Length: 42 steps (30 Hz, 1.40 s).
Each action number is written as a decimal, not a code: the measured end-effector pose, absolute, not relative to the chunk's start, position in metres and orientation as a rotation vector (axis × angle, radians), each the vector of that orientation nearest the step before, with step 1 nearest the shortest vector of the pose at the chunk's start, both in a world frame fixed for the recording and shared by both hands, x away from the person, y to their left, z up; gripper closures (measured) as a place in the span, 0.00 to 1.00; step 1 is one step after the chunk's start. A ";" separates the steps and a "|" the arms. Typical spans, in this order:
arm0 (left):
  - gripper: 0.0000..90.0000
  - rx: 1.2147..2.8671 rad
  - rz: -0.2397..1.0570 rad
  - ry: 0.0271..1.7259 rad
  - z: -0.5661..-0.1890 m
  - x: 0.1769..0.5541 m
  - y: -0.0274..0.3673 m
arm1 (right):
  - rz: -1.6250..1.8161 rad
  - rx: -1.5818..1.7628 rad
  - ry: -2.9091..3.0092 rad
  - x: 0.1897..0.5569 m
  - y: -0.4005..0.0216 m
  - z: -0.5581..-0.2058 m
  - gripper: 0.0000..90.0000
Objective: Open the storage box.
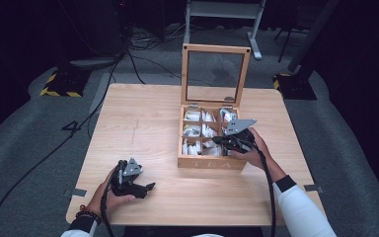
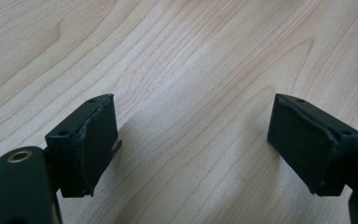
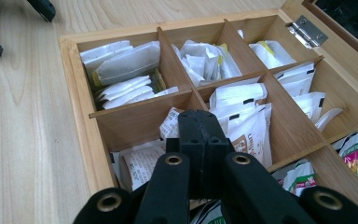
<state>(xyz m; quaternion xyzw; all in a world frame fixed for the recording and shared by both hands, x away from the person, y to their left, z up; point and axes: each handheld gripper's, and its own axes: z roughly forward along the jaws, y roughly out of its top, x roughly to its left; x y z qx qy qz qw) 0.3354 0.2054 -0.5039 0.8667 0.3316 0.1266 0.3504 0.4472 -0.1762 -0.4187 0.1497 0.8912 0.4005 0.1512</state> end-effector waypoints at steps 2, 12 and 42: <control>0.18 2.245 0.328 0.859 -0.504 0.335 0.205 | 1.163 0.429 2.552 0.446 -0.178 -0.417 1.00; 0.18 2.244 0.319 0.858 -0.504 0.336 0.205 | 1.255 0.442 2.500 0.441 -0.187 -0.407 1.00; 0.17 2.247 0.314 0.852 -0.504 0.338 0.205 | 1.419 0.432 2.383 0.415 -0.211 -0.372 1.00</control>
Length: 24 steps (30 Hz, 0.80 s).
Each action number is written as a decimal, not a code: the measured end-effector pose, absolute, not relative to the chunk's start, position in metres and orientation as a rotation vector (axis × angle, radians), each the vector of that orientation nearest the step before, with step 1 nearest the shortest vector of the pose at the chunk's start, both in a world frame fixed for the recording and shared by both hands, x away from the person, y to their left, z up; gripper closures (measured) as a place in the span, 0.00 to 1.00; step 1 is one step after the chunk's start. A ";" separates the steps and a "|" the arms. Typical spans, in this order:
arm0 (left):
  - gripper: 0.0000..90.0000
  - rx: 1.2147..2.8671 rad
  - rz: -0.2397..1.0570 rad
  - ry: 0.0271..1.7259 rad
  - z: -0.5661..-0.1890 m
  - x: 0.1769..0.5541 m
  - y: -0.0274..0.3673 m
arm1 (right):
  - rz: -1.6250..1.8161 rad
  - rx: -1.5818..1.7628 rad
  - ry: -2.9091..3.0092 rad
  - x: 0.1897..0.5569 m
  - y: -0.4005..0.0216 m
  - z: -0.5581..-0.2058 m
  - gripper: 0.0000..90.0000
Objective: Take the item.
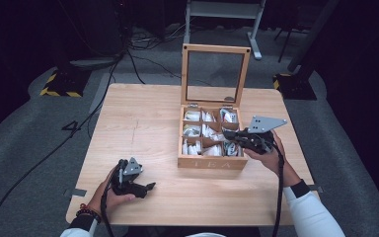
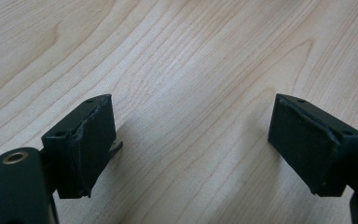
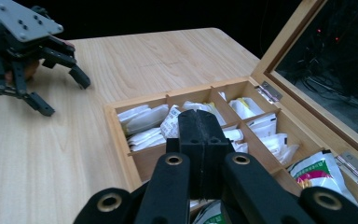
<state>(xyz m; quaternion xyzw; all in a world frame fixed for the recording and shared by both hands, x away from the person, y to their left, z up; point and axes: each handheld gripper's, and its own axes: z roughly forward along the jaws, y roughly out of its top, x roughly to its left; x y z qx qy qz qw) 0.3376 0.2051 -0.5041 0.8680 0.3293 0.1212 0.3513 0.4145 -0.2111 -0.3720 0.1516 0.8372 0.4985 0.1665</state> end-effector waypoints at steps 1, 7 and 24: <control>0.17 2.246 0.314 0.853 -0.504 0.338 0.205 | 1.424 0.430 2.385 0.413 -0.211 -0.371 1.00; 0.17 2.247 0.313 0.852 -0.504 0.338 0.205 | 1.427 0.394 2.407 0.401 -0.210 -0.372 1.00; 0.16 2.253 0.309 0.841 -0.504 0.340 0.204 | 1.404 0.298 2.520 0.365 -0.203 -0.392 1.00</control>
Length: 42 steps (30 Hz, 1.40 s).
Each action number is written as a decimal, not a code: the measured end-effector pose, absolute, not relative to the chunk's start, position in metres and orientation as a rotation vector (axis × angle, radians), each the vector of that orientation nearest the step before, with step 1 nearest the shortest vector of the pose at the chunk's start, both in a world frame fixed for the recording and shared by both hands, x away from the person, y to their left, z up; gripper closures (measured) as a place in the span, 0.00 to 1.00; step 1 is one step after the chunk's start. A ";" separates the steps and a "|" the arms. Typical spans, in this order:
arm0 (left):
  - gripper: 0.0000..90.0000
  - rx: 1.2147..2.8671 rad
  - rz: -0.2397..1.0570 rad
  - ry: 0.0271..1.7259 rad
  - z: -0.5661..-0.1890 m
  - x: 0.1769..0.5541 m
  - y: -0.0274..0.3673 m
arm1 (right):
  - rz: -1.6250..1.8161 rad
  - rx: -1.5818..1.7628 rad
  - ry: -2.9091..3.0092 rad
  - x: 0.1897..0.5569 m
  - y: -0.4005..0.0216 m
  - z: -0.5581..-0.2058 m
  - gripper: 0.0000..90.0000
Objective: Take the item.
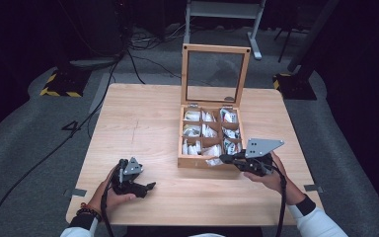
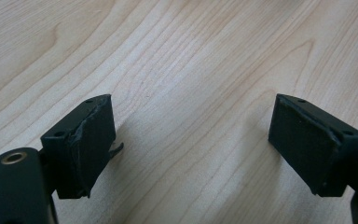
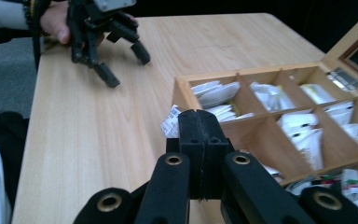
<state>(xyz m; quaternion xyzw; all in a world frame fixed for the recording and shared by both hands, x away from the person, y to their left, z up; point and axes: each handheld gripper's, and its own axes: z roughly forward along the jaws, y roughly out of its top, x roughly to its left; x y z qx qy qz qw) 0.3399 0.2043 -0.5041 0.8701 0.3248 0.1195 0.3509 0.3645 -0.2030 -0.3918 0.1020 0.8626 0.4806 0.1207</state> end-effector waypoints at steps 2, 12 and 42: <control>0.16 2.259 0.314 0.832 -0.504 0.341 0.204 | 1.379 0.286 2.541 0.362 -0.200 -0.398 1.00; 0.16 2.258 0.313 0.832 -0.504 0.342 0.204 | 1.276 0.275 2.653 0.357 -0.187 -0.432 1.00; 0.16 2.254 0.315 0.839 -0.504 0.341 0.203 | 1.211 0.305 2.799 0.339 -0.186 -0.485 0.82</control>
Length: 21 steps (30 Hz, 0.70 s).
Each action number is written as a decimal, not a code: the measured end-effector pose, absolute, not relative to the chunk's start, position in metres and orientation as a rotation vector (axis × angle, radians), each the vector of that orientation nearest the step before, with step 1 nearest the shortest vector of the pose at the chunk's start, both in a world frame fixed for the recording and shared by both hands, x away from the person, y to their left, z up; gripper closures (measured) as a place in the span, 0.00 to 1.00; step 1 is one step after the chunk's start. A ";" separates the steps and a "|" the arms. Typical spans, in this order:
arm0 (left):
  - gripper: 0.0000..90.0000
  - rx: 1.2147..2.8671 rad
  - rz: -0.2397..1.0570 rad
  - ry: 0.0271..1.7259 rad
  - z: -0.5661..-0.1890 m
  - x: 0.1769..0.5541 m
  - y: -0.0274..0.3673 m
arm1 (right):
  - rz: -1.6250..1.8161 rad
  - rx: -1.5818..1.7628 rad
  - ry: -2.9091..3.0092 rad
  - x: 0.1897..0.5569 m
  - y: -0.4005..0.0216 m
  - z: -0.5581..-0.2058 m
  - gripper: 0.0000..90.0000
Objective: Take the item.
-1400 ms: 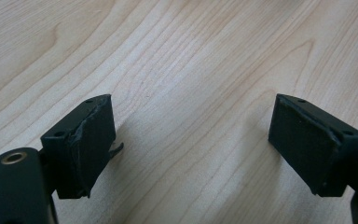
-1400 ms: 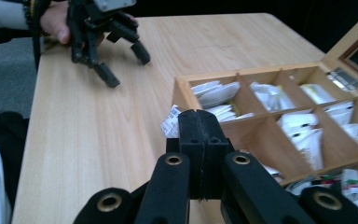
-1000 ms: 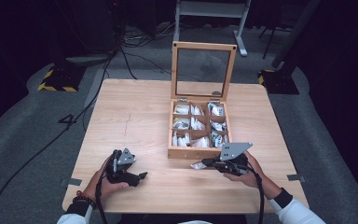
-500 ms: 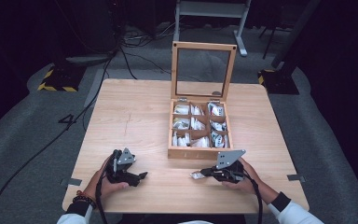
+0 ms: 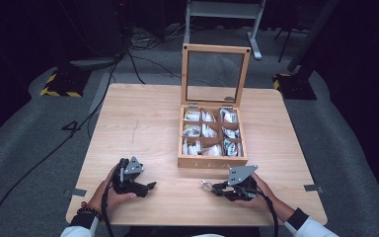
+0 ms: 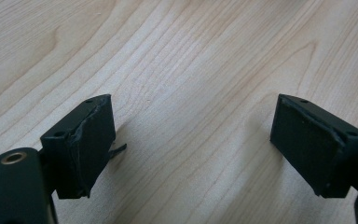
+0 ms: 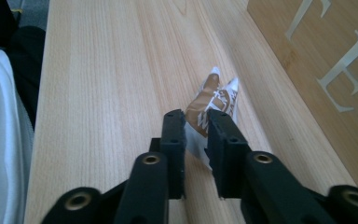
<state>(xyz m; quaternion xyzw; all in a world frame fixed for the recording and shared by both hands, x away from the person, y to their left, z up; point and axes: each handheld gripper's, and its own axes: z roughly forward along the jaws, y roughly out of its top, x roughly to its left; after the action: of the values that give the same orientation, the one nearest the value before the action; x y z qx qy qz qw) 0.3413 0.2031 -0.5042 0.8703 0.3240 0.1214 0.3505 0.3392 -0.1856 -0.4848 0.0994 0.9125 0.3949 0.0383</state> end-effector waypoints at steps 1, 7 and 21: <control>0.16 2.255 0.314 0.842 -0.504 0.341 0.203 | 1.195 0.300 2.804 0.339 -0.185 -0.486 0.78; 0.16 2.252 0.320 0.853 -0.504 0.341 0.202 | 1.201 0.337 2.804 0.341 -0.187 -0.486 0.49; 0.11 2.250 0.336 0.919 -0.503 0.344 0.198 | 1.180 0.475 2.679 0.353 -0.220 -0.476 0.29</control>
<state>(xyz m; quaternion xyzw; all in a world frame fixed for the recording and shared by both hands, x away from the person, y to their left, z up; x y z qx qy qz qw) 0.3439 0.1985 -0.5033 0.8633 0.3524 0.1290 0.3373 0.3531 -0.2202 -0.4762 0.1595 0.8999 0.3962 0.0881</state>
